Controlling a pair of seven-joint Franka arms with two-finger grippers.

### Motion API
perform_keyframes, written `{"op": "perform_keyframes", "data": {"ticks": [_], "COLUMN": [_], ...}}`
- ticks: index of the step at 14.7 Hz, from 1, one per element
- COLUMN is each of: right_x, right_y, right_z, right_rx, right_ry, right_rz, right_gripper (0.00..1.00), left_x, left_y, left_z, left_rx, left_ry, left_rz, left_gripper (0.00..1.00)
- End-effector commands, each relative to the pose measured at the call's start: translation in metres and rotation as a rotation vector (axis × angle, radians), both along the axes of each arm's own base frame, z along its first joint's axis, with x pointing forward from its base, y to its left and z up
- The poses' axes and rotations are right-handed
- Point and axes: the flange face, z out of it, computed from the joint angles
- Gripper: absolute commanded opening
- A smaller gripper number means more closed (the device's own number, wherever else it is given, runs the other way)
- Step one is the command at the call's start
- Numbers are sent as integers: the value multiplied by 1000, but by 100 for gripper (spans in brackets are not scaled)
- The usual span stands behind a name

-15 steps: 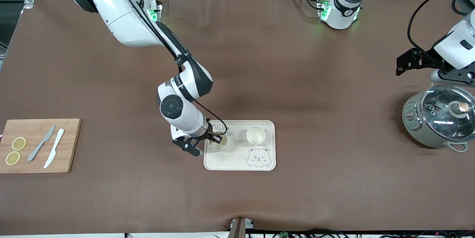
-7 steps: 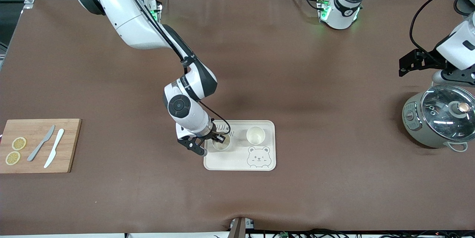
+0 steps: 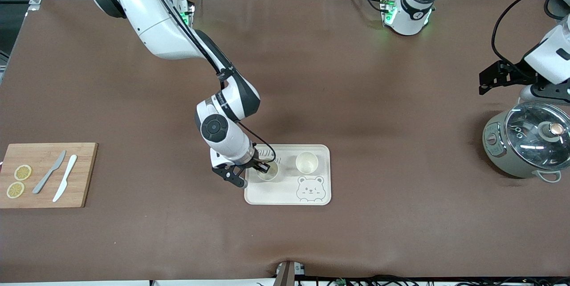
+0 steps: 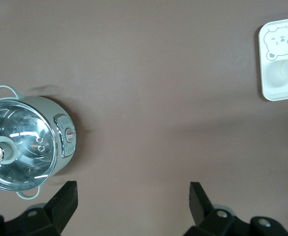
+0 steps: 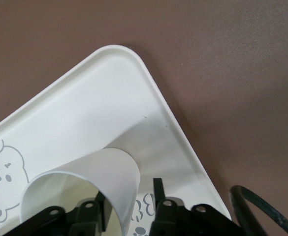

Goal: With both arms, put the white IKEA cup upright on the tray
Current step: 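Lower the cup upright beside the first cup and open the right gripper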

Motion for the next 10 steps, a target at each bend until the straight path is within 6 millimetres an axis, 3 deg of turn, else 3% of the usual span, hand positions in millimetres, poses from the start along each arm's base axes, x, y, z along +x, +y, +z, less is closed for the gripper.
{"op": "perform_keyframes", "data": {"ticks": [1, 5, 6, 10], "right_x": [4, 4, 6, 4], "right_y": [5, 4, 2, -2], "right_z": [3, 3, 5, 28], "right_rx": [-4, -6, -7, -18], "right_ry": [-17, -17, -16, 7], "right_rz": [-9, -4, -5, -2], "right_gripper": [100, 100, 100, 100], "left_x": [-3, -2, -4, -5], "left_y": [-8, -11, -20, -27], "left_z": [10, 10, 11, 14], "left_rx": [10, 3, 2, 8], "left_ry": [-18, -21, -21, -30], "left_rz": [24, 27, 26, 49], "left_gripper": [100, 100, 100, 100]}}
